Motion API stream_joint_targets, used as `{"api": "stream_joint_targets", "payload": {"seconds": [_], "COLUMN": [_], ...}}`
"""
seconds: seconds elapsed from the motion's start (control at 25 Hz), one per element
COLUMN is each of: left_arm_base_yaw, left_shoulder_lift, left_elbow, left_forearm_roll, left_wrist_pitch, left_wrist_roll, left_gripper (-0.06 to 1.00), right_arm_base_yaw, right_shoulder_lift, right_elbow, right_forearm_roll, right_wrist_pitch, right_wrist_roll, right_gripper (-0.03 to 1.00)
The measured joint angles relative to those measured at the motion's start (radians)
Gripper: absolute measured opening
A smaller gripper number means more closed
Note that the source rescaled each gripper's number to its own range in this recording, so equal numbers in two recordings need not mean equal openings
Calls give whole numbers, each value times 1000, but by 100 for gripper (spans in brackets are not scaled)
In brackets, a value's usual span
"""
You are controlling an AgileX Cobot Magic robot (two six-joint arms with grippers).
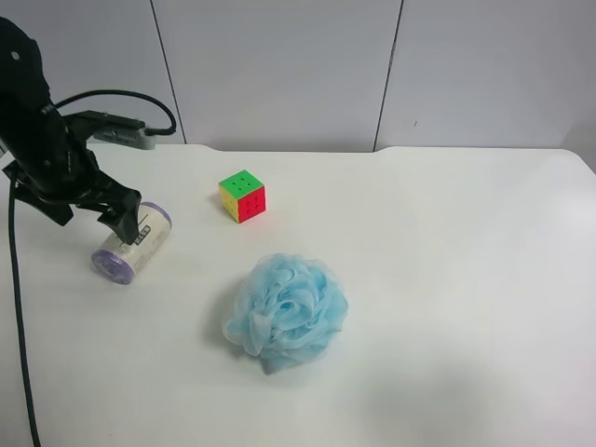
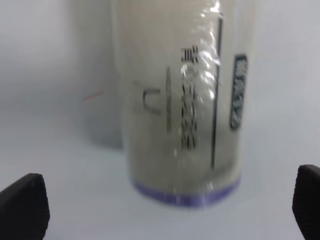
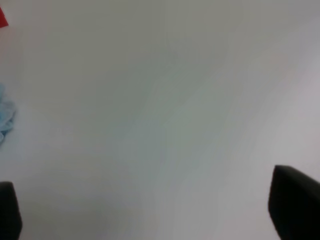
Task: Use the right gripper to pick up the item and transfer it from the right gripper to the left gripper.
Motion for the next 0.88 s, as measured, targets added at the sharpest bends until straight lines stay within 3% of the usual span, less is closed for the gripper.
{"api": "stream_joint_targets", "payload": {"seconds": [0.64,0.88], "left_arm_base_yaw": [0,0], "left_shoulder_lift": [-542,-747], "left_elbow": [0,0], "left_forearm_roll": [-62,-65], "left_wrist_pitch": [342,377], "left_wrist_roll": [-3,-4], "left_gripper": [98,98], "right_arm_base_yaw": [0,0], "right_shoulder_lift": [0,0], "right_elbow": [0,0], "right_forearm_roll": [0,0], "right_wrist_pitch": [0,0], "right_wrist_roll": [0,0], "right_gripper": [100,100]}}
